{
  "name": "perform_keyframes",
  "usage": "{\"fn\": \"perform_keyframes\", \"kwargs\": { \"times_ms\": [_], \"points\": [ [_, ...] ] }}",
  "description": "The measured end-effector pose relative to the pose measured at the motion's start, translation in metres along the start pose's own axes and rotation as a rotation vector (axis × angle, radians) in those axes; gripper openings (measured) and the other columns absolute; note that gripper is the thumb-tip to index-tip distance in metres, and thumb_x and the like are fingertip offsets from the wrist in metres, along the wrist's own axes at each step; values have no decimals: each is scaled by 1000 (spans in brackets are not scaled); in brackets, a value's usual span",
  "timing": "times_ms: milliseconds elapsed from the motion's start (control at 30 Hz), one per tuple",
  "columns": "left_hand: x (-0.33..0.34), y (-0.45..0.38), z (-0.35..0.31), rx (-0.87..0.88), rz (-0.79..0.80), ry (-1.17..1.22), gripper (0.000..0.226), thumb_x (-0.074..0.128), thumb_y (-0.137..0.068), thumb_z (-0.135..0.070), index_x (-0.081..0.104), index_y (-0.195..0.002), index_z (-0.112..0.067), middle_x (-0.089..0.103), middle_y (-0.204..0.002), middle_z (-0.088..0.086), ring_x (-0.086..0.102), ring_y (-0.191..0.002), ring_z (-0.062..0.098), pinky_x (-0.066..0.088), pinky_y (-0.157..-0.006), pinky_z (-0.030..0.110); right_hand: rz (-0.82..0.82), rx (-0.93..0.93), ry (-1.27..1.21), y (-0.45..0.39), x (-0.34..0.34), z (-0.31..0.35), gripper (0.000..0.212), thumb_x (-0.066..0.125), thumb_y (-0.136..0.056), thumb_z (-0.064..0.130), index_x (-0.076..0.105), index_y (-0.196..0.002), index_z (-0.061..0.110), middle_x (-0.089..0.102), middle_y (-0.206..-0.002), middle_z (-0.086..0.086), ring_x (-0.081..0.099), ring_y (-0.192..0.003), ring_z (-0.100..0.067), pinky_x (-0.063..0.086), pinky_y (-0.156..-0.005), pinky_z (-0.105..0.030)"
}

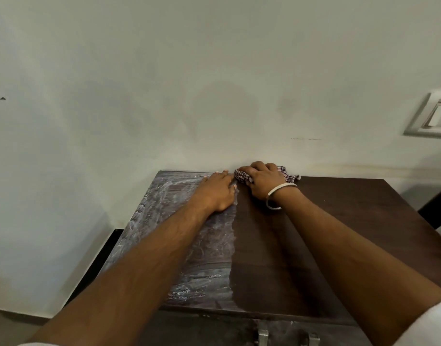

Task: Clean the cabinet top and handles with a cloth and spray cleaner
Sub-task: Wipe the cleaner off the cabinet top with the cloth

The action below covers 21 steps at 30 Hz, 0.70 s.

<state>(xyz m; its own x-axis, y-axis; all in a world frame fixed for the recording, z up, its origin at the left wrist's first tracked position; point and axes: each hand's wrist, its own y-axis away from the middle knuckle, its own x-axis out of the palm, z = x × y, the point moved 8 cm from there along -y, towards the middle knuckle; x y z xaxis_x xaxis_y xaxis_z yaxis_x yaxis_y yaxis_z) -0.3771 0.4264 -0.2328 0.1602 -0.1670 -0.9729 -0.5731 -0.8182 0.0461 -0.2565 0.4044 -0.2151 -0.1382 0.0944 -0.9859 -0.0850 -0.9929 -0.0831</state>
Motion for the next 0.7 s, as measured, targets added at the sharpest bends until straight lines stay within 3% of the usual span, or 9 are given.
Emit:
{"fn": "perform_keyframes", "kwargs": {
  "times_ms": [167,300,467,700],
  "points": [
    [-4,6,12,-16,-2,-9,55,27,-104,-36,18,-155,-19,11,-163,3,11,-150,22,12,-122,47,-3,-83,42,1,6,-1,49,43,-95,31,32,-142,36,31,-147,0,27,-132,-34,26,-113,-46],
    [-6,15,28,-39,12,0,55,26,-104,-36,16,-155,-19,9,-164,2,9,-150,21,11,-122,46,65,-31,32,-5,4,0,52,44,-95,28,29,-144,35,28,-148,0,24,-133,-35,27,-112,-47],
    [-8,19,39,-51,-2,-3,55,27,-104,-37,17,-155,-19,11,-163,3,10,-150,23,13,-121,48,-12,-85,20,-5,10,39,51,47,-92,30,34,-141,36,33,-144,-1,29,-130,-35,30,-109,-49],
    [-9,29,47,-58,-4,-14,55,26,-104,-37,15,-155,-19,9,-164,3,9,-150,22,13,-121,47,9,-116,22,-10,17,25,50,45,-93,33,33,-141,39,33,-143,1,30,-132,-33,29,-111,-47]
  ]
}}
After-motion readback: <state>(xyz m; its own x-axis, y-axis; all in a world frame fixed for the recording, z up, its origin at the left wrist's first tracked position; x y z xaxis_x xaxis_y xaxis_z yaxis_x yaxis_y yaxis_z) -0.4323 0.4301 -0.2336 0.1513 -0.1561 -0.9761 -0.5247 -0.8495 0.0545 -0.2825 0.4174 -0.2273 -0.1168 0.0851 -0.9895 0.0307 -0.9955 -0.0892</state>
